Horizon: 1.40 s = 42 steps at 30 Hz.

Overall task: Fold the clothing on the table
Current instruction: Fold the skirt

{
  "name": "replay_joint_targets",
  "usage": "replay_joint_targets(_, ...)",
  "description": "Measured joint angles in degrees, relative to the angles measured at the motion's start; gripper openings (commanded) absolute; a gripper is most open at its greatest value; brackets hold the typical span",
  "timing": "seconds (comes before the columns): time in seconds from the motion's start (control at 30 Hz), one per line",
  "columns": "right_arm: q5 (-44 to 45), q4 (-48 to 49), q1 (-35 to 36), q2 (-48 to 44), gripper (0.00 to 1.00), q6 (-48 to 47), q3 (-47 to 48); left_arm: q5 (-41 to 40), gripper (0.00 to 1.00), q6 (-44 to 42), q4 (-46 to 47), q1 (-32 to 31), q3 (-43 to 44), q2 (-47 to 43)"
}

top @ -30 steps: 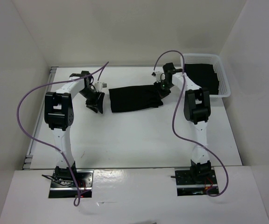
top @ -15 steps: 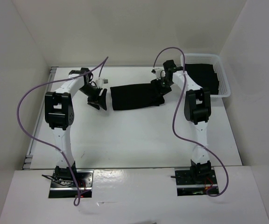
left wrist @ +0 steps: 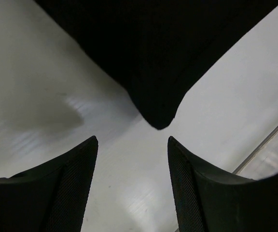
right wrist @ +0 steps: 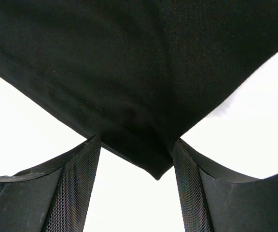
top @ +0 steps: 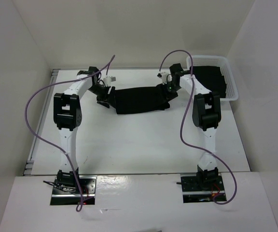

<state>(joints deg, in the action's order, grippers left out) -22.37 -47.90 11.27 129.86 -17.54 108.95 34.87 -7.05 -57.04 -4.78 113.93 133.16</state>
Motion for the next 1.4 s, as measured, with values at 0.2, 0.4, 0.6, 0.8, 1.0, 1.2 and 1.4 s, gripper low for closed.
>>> replay_joint_targets(0.2, -0.66, 0.31, 0.0, 0.0, 0.66, 0.42, -0.74, -1.97, 0.55, 3.32, 2.25, -2.62, 0.79, 2.8)
replay_joint_targets(0.4, -0.83, 0.37, 0.0, 0.0, 0.66, 1.2, -0.74, -4.46, 0.47, 6.38, 4.79, -3.34, 1.33, 3.5)
replay_joint_targets(0.6, -0.92, 0.37, 0.0, 0.02, 0.66, 1.7, -0.48, -7.21, 0.41, 8.41, 6.51, -3.54, 1.68, 3.56)
replay_joint_targets(0.8, -1.07, 0.37, 0.0, 0.61, 0.66, 2.6, 1.55, -8.13, 0.4, 8.98, 7.48, -4.0, 1.68, 3.65)
replay_joint_targets(1.0, -2.49, 0.5, 0.0, 2.71, 0.67, 4.37, 4.26, -8.15, 0.3, 9.01, 7.82, -5.49, 1.57, 3.67)
replay_joint_targets(1.2, -3.89, 0.76, 0.0, 5.88, 0.7, 5.97, 7.43, -7.96, 0.16, 8.83, 8.09, -6.69, 0.55, 3.67)
replay_joint_targets(1.4, -3.91, 0.9, -0.46, 6.8, 0.7, 6.27, 7.69, -6.1, 0.13, 8.98, 9.51, -6.58, -2.36, 2.64)
